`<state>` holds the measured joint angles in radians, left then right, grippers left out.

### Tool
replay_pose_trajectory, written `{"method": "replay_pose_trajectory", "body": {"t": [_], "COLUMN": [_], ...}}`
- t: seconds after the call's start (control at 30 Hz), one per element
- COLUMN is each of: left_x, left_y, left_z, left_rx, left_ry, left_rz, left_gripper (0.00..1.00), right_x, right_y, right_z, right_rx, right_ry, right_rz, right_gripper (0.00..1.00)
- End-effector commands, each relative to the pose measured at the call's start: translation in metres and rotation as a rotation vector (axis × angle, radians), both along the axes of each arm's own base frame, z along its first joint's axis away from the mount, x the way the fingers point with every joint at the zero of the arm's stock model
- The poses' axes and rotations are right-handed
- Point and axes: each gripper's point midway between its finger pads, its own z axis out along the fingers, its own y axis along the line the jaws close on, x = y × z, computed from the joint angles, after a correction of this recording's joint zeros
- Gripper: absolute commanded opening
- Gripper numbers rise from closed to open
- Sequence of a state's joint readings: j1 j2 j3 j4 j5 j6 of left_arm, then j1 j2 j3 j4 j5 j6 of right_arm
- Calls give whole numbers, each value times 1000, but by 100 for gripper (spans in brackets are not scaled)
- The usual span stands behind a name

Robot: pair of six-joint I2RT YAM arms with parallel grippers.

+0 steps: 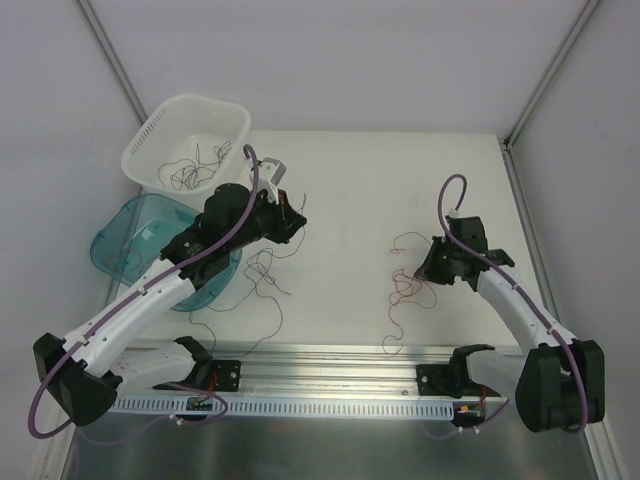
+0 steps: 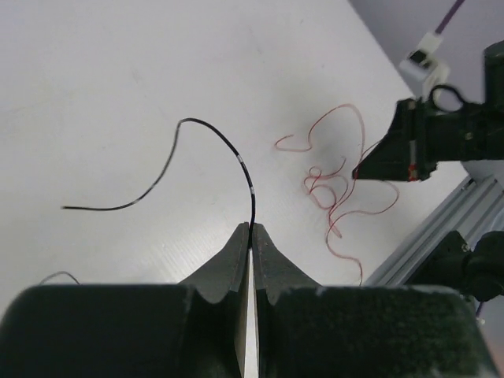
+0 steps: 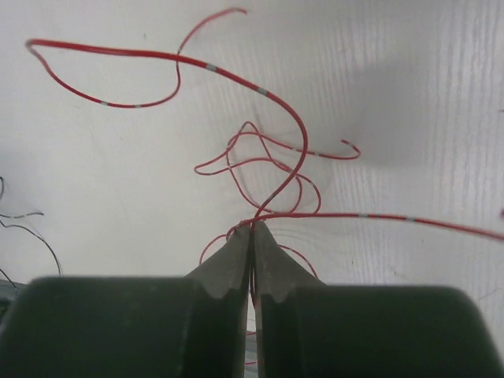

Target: Untangle the cables

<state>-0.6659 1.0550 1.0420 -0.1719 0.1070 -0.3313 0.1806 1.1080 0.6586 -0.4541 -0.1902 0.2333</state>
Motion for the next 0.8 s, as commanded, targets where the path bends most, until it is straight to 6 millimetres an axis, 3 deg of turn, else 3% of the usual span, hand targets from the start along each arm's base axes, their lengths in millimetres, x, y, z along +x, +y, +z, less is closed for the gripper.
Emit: {"method": "replay_pose_trajectory", "body": {"t": [0.0,0.1,0.2,0.23,0.27,0.37,0.4,0.53,0.77], "left_x": [0,0,-3,-4,-6,-7,-8,-11,-15], "left_y": [18,32,45,47,49,57,59,73,83], "left_z": [-63,-104,-138,-144,-153,-170,-175,-191,-220], "left_rx": [97,147,189,199,215,269,287,365,453], "left_ry": [145,229,308,319,336,364,374,406,499], "left_rz": [100,187,268,275,281,311,320,362,420], "left_gripper": [0,2,11,14,26,41,51,75,90], "right_x": [18,17,12,10,9,7,5,4,3], "right_y": [-7,-2,6,8,9,15,18,22,25], "right_z": [25,27,26,25,25,26,26,28,27], "right_rx": [-30,-24,-44,-48,-51,-55,-54,-54,-39], "right_ry": [-38,-35,-31,-32,-33,-52,-56,-72,-77], "right_rz": [-53,-12,47,61,72,101,115,147,157], "right_gripper": [6,25,38,42,50,66,69,76,77]}}
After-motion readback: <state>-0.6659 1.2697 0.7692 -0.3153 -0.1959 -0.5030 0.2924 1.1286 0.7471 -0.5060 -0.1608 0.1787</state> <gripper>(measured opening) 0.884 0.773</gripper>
